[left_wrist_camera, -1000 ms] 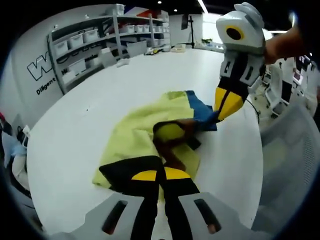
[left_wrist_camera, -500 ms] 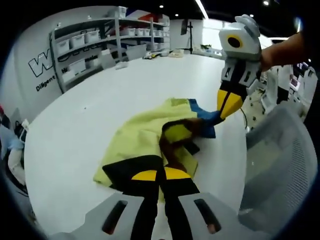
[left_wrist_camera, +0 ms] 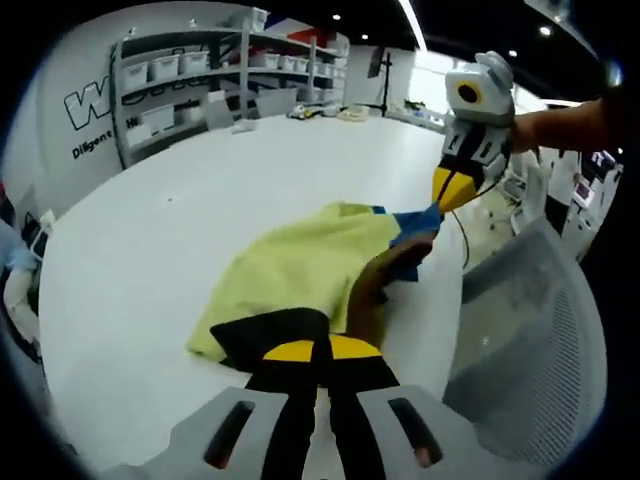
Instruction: Fold the garment on the visible template until the final outline fits inside the template.
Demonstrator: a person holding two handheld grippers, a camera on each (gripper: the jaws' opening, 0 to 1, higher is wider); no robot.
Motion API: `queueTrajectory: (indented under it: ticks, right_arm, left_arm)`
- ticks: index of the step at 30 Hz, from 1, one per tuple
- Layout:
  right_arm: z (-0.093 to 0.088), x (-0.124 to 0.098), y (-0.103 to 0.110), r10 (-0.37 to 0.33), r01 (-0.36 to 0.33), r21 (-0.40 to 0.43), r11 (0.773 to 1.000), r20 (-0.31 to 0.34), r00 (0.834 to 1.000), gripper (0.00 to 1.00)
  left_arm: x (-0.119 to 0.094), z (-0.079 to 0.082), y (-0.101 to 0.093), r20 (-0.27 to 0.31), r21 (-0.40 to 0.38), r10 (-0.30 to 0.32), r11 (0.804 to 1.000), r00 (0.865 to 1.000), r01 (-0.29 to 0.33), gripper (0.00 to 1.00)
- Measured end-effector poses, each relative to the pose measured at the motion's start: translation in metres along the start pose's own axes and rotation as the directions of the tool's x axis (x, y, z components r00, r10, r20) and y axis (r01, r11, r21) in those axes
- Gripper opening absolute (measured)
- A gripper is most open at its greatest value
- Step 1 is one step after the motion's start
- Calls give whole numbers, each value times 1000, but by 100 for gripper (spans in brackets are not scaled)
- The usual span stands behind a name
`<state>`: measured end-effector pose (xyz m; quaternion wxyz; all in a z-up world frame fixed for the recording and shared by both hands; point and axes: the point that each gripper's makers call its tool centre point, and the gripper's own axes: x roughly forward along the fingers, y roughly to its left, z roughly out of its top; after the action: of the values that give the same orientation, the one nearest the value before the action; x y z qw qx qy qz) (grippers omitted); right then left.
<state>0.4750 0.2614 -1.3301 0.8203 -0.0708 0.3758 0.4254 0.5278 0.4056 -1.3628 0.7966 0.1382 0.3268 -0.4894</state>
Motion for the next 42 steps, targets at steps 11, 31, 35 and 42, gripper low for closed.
queueTrajectory:
  ticks: [11,31,35,42]
  right_arm:
    - [26,11,-41,-136,135,21,991,39,990,0]
    - [54,23,-89,-245,240,91,967,45,969,0]
    - [56,22,-89,-243,237,102,966,49,969,0]
    - [58,12,-85,-243,236,110,966,63,968,0]
  left_arm:
    - [11,-3,12,14,141,56,988,998,-58,12]
    - [26,-35,-21,-41,378,-35,925,999,48,38]
    - [35,-44,-20,-80,413,-7,910,997,40,35]
    - [39,-28,0,-23,396,65,917,998,-51,22]
